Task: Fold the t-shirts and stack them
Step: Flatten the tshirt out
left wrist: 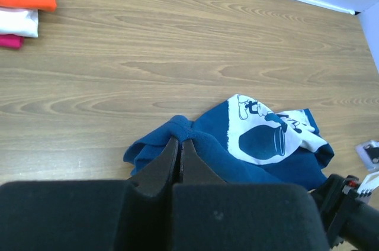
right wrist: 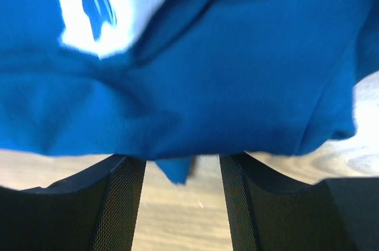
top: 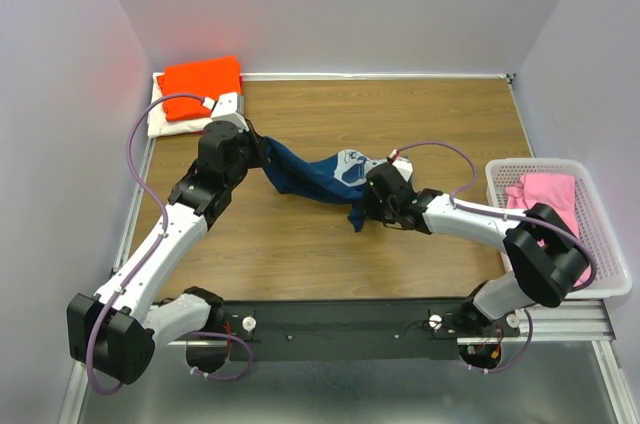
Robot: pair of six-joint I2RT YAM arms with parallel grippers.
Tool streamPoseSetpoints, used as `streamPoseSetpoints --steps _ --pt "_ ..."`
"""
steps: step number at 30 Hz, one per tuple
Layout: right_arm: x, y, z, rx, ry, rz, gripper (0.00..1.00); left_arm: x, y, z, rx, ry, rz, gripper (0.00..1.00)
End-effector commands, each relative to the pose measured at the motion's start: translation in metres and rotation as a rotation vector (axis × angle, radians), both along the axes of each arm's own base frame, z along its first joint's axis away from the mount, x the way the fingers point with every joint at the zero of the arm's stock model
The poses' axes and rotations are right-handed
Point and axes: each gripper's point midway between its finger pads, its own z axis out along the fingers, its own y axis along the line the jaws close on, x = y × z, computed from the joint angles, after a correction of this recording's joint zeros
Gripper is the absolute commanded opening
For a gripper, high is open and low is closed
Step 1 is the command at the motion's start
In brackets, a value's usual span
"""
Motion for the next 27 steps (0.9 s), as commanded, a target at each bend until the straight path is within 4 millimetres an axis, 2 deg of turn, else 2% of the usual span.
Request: streamPoseSetpoints --steps 1,5,7,10,11,13,14,17,18,20,25,27 --pt "0.029 0.001 0.015 0.035 -0.106 -0.142 0.59 0.004 -0.001 0.016 0.000 -0.039 -0.020 0.00" --pt "0.031 -0.001 0.002 0.014 -0.092 -0.165 0.57 0.005 0.002 0.016 0.005 -0.040 -0.017 0.00" --pt "0.031 0.000 -0.005 0.007 -0.078 -0.162 0.52 0.006 0.002 0.016 0.005 -0.040 -0.019 0.00" --pt "0.029 0.001 -0.009 0.005 -0.063 -0.152 0.20 0.007 0.003 0.016 0.008 -0.041 -0.020 0.00" --pt "0.028 0.001 -0.009 0.000 -0.063 -0.148 0.15 0.007 0.003 0.017 0.008 -0.041 -0.018 0.00" --pt "0.027 -0.008 0.005 -0.013 -0.095 -0.149 0.03 0.007 0.008 0.020 0.015 -0.046 -0.008 0.00" --pt "0.027 -0.011 0.021 -0.002 -0.126 -0.151 0.00 0.007 0.010 0.022 0.018 -0.048 -0.003 0.00" --pt "0.022 -0.029 0.046 -0.067 -0.151 -0.151 0.00 0.009 0.019 0.032 0.029 -0.065 0.017 0.00" --pt "0.024 -0.034 0.071 -0.057 -0.198 -0.167 0.00 0.010 0.022 0.040 0.029 -0.082 0.027 0.00" --pt "0.015 -0.051 0.086 -0.118 -0.201 -0.164 0.01 0.010 0.028 0.047 0.031 -0.096 0.039 0.00" --pt "-0.001 -0.093 0.156 -0.179 -0.297 -0.220 0.01 0.008 0.046 0.084 0.014 -0.166 0.079 0.00" --pt "-0.004 -0.103 0.175 -0.181 -0.332 -0.235 0.01 0.006 0.051 0.101 0.010 -0.200 0.093 0.00"
